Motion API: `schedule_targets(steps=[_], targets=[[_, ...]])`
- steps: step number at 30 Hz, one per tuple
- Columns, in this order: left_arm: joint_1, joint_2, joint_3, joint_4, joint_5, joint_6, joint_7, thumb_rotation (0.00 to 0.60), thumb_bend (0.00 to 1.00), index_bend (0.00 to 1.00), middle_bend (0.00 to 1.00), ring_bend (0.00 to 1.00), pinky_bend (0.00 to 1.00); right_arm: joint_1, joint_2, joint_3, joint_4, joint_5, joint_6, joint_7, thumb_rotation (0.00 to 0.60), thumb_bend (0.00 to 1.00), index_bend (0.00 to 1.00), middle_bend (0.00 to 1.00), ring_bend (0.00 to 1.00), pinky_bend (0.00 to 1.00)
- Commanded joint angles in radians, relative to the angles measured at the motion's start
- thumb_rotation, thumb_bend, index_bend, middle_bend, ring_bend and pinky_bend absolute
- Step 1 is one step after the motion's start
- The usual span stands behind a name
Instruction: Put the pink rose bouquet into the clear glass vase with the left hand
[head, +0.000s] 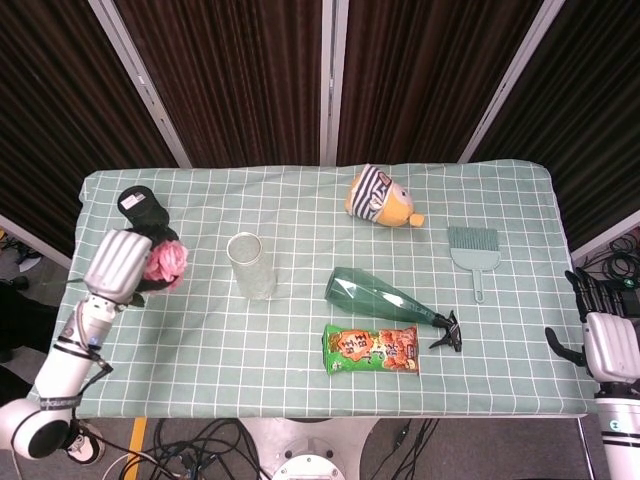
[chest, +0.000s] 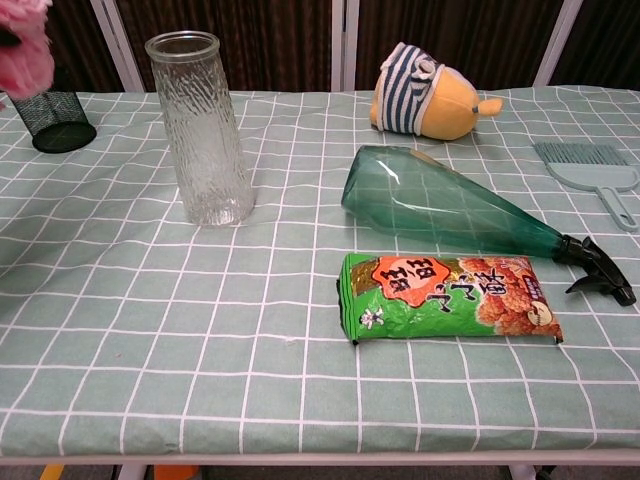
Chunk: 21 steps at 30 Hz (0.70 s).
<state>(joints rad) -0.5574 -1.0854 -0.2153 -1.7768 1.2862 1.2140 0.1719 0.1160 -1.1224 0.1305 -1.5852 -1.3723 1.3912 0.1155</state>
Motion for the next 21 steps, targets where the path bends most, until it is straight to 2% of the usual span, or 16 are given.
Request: schedule_targets(steps=[1, 6, 13, 18, 21], targets=[[-0.026, 0.013, -0.074, 0.068, -0.016, 0.025, -0.048, 0.6, 0.19, 0.44, 0.41, 0.46, 0.66, -0.002, 0.001, 0.002, -0.004, 0.005, 0.004, -0.006, 0.6, 0.23, 0.0, 0.0, 0.0, 0.0], [-0.055, -0.074, -0.19, 0.136, -0.035, 0.136, -0.181, 0.6, 0.19, 0.45, 0.41, 0.46, 0.66, -0.003, 0.007, 0.004, -0.01, 0.015, 0.0, -0.013, 0.6, 0.23, 0.0, 0.0, 0.0, 0.0], [-0.118, -0.172, -0.303, 0.19, 0.017, 0.262, -0.318, 0.6, 0.18, 0.44, 0.41, 0.46, 0.65, 0.0, 0.004, 0.005, -0.008, 0.029, -0.012, -0.017, 0.6, 0.23, 0.0, 0.0, 0.0, 0.0], [-0.137, -0.23, -0.382, 0.163, -0.042, 0.309, -0.431, 0.6, 0.18, 0.44, 0.41, 0.46, 0.65, -0.002, 0.0, 0.005, 0.004, 0.036, -0.017, -0.007, 0.6, 0.22, 0.0, 0.0, 0.0, 0.0], [-0.124, -0.239, -0.424, 0.1, -0.113, 0.294, -0.531, 0.6, 0.18, 0.44, 0.41, 0.46, 0.65, -0.001, -0.001, 0.005, 0.013, 0.039, -0.022, 0.002, 0.6, 0.22, 0.0, 0.0, 0.0, 0.0]])
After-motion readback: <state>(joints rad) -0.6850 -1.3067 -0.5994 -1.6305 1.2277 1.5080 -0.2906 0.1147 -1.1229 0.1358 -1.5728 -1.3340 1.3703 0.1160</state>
